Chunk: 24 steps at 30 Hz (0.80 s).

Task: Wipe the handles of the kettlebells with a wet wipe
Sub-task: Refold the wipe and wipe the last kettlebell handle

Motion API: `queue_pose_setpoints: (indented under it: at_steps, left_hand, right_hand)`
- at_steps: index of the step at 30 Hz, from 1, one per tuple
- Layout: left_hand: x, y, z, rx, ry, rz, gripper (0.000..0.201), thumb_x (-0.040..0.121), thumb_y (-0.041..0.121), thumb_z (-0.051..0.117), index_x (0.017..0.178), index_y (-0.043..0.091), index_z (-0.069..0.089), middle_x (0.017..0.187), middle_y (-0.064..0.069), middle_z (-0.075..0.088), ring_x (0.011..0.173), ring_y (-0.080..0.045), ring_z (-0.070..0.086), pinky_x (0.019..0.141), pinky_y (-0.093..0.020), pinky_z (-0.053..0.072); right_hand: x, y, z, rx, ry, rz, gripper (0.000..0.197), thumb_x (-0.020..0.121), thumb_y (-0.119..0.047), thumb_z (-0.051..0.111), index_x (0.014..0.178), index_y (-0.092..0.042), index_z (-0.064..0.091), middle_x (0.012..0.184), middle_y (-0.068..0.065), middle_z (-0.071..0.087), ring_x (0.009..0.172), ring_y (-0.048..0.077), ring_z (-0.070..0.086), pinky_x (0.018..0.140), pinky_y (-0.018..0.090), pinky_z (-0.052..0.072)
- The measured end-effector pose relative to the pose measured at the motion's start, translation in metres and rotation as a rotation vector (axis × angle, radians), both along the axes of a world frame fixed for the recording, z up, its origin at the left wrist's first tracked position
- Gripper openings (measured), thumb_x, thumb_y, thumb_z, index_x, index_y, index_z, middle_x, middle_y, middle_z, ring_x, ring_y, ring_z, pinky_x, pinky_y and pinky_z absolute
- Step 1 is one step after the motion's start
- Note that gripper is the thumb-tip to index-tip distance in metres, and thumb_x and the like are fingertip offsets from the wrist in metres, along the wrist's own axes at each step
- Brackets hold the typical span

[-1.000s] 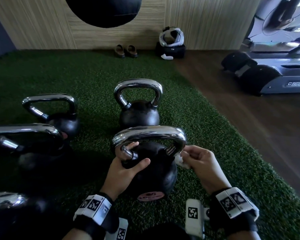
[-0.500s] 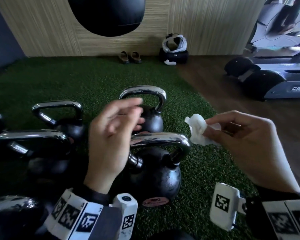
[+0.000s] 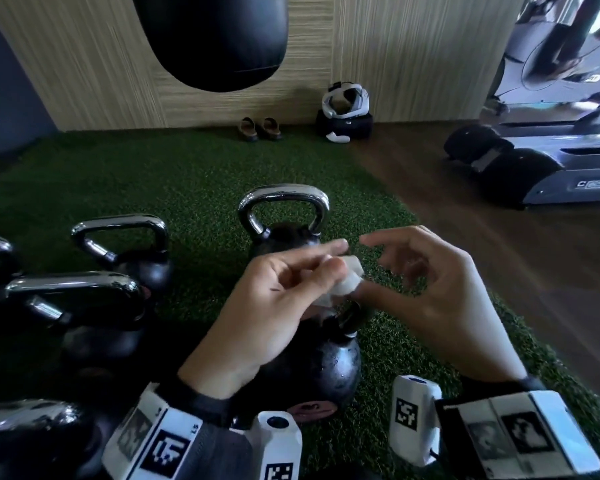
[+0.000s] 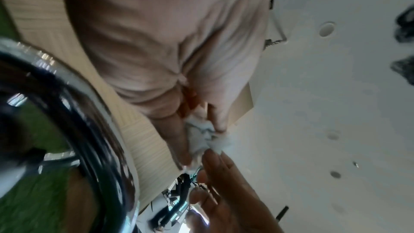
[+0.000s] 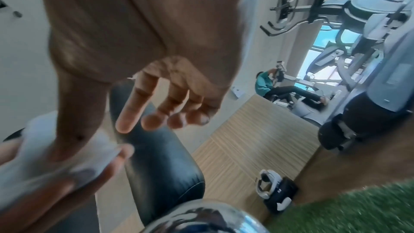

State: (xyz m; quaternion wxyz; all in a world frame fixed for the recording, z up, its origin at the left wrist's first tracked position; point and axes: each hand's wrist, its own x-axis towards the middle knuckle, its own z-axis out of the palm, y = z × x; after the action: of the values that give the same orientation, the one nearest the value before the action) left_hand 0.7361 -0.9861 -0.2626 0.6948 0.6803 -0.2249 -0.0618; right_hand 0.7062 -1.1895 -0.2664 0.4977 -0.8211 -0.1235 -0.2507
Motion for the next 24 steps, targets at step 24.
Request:
queue_pose_setpoints:
  at_steps: [24]
  left_hand:
    - [0.016,0.03,-0.096,0.308,-0.655,0.699,0.029,0.104,0.019,0.055,0.125,0.01,0.073,0.124,0.007,0.072,0.116,-0.002,0.068,0.104,-0.026,0.052]
  right_hand:
    - [0.042,-0.014,-0.152,0.368,0.456,0.227,0.047,0.069,-0.014,0.086,0.114,-0.019,0.072,0.114,0.0,0.078,0.114,0.016,0.071,0.095,0.036,0.057]
